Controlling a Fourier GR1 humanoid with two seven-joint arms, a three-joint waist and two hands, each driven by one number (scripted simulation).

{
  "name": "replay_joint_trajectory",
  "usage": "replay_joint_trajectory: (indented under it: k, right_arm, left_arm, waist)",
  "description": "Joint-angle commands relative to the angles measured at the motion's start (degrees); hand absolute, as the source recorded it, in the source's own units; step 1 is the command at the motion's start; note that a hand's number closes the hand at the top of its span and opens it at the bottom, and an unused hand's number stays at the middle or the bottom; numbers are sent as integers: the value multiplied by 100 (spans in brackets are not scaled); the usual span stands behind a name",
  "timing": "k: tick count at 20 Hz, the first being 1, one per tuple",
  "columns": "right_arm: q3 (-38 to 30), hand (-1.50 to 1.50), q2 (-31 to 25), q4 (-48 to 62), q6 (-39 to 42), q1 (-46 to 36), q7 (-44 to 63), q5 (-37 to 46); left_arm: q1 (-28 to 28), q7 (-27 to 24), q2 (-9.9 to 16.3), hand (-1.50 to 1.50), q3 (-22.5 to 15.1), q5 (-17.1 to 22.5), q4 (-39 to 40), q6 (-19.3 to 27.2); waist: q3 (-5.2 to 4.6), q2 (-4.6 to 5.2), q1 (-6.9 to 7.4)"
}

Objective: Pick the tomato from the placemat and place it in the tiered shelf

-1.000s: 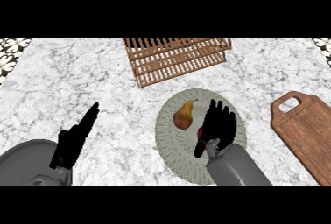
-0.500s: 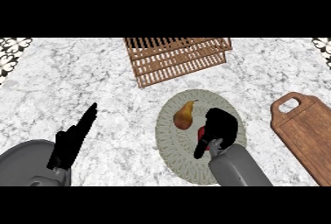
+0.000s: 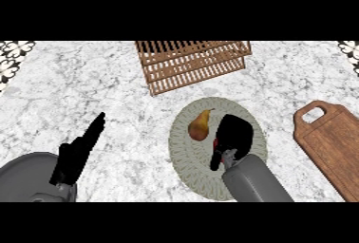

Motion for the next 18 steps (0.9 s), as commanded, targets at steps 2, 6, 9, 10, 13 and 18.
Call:
replay_joint_trajectory:
  k: [2, 6, 9, 10, 13, 18]
  right_arm:
    - [22, 150, 70, 60, 31, -337, 821, 436]
    - [-146, 150, -38, -769, 576, -173, 464, 526]
    - [-469, 150, -1064, -1165, 738, -96, -1518, -357]
    - [-721, 150, -1389, -1288, 790, -297, -2071, -645]
    - [-1062, 150, -1904, -2027, 1129, -49, -2750, -1197]
    - [-1738, 150, -2470, -2448, 1188, -422, -2922, -1118]
  left_arm:
    - [-319, 68, 60, 0, 285, 99, 309, -304]
    - [196, -87, -196, 0, 122, -313, 62, -56]
    - [-243, 199, -238, 0, 200, -167, 253, -58]
    - [48, 117, -390, 0, -56, -364, 89, 148]
    - [37, 26, -322, 0, 94, -252, 171, -3]
    - [30, -112, -303, 0, 198, -320, 299, -125]
  waist:
    - [15, 76, -19]
    - [17, 66, -15]
    - [19, 77, -61]
    - [23, 74, -45]
    - [18, 55, -109]
    - [16, 69, -49]
